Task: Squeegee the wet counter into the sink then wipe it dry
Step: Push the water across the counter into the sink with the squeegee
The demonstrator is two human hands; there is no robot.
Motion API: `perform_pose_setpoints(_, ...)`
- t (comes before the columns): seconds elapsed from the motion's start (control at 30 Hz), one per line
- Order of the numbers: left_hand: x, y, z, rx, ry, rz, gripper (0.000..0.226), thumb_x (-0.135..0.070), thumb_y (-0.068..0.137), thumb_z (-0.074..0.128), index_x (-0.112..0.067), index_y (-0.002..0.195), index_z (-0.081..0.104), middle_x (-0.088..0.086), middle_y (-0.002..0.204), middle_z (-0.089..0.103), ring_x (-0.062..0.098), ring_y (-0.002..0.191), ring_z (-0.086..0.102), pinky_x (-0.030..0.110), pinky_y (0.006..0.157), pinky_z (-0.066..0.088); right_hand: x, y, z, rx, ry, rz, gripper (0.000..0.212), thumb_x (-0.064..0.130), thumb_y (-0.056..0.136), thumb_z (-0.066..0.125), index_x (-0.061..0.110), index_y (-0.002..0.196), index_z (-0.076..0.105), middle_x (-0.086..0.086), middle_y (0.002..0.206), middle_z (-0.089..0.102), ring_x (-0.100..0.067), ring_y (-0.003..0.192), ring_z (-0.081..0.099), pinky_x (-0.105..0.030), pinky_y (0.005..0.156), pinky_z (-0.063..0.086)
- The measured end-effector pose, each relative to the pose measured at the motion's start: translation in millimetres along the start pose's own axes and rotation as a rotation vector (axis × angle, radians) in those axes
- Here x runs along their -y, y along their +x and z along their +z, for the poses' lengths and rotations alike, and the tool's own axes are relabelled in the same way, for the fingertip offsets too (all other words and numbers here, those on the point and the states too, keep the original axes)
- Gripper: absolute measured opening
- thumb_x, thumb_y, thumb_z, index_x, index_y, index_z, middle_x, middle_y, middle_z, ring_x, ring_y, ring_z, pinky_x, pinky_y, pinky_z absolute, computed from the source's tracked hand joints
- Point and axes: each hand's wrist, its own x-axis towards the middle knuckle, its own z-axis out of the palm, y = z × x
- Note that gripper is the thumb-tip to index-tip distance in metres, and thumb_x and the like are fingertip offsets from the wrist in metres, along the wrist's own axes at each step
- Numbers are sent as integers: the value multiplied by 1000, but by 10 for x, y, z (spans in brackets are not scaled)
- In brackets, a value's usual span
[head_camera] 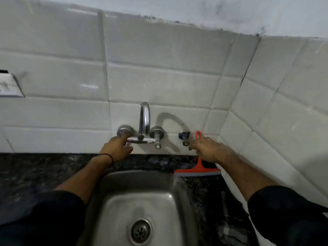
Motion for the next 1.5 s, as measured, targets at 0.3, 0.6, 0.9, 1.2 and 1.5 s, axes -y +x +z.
perform_pose_setpoints(0.3,314,116,480,-126,-68,-8,48,-12,98,52,-27,143,45,-4,155,39,30,121,60,50,100,48,-391,426,791,116,-446,-162,42,14,93,47,18,133,60,-8,148,47,-32,147,23,-49,120,6)
perform_pose_setpoints(0.6,224,100,571,-220,-115,-104,51,-8,98,50,-27,145,45,-5,155,40,26,124,57,43,101,44,-508,563,815,20,-699,-287,13,22,58,79,24,71,80,4,79,73,-27,99,66,-50,109,39)
perform_pose_setpoints(0.9,306,-15,51,190,-378,-73,65,3,92,59,-16,150,35,0,150,36,15,132,44,25,105,39,360,344,153,114,-291,-491,30,41,91,48,27,111,63,-2,108,68,-29,104,62,-41,87,46)
perform_pose_setpoints(1.2,1532,-1662,-525,-291,-240,-583,24,-11,94,53,-14,105,75,3,88,74,26,88,69,36,80,54,2507,524,389,78,102,-692,27,46,96,39,28,109,54,-6,111,66,-30,102,62,-39,77,46)
perform_pose_setpoints(1.5,3023,-3285,-1388,-414,-129,-991,23,-16,98,48,-14,103,71,9,92,72,31,85,67,43,76,55,4746,1382,-57,217,376,-698,58,16,81,58,10,135,39,-22,122,60,-37,109,61,-38,85,47)
